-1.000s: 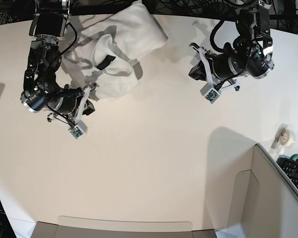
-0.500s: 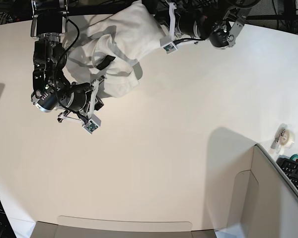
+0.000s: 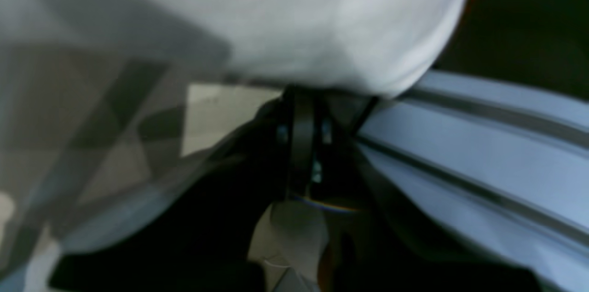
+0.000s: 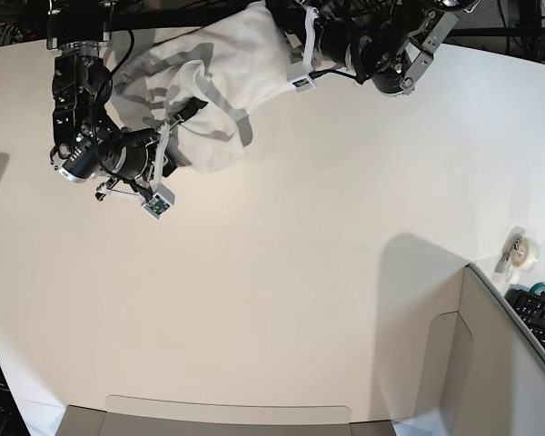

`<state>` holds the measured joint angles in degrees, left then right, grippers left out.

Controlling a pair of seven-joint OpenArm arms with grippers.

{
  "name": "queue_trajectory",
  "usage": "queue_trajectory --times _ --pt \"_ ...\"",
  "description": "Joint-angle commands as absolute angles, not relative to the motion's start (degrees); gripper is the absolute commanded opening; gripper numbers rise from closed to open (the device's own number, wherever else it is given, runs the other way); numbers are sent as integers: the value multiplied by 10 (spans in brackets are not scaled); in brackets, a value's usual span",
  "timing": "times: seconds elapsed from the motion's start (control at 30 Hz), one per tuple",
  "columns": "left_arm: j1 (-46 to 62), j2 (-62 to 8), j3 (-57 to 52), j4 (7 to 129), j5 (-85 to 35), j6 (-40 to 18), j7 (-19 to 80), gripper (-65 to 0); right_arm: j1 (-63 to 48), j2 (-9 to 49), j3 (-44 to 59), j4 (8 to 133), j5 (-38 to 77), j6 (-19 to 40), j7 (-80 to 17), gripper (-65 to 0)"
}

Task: Layout the t-shirt on the table in an organized manner, then fold the t-shirt properly
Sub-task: 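Grasp the bundle's edges with both grippers and press them inward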

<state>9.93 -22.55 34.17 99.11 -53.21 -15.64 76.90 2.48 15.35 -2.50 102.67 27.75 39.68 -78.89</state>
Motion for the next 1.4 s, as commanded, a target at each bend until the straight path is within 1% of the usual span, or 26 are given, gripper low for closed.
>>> queue_trajectory --times 0.0,0.13,0.3,0.4,0.73,0.87,0.97,1.1,1.37 --pt "76 -229 333 992 -477 -143 712 -650 29 159 -22 1046 284 400 -783 -650" --pt "75 -229 335 1010 -478 -146 744 -650 19 164 -22 1057 284 400 -783 -650" --pt "79 -230 335 1083 -479 -147 800 -650 21 169 -22 1055 283 400 -782 -650" --pt "80 -230 335 1111 -479 -147 800 -650 21 168 -22 1055 283 400 -782 -650" --pt "96 -230 335 1111 -479 -147 800 -650 22 169 -22 1055 282 400 -782 -650" --pt "78 -218 331 1110 -479 -147 800 -650 15 167 35 1055 282 400 -782 -650" --pt "45 -197 331 1084 -478 -147 800 -650 9 169 87 1057 283 400 -783 -650" --pt "6 -166 331 1010 -478 -147 800 -650 -3 183 136 1058 285 400 -785 -650" --pt "-105 -132 334 871 -478 -147 753 -650 -58 189 144 1119 285 400 -784 -650"
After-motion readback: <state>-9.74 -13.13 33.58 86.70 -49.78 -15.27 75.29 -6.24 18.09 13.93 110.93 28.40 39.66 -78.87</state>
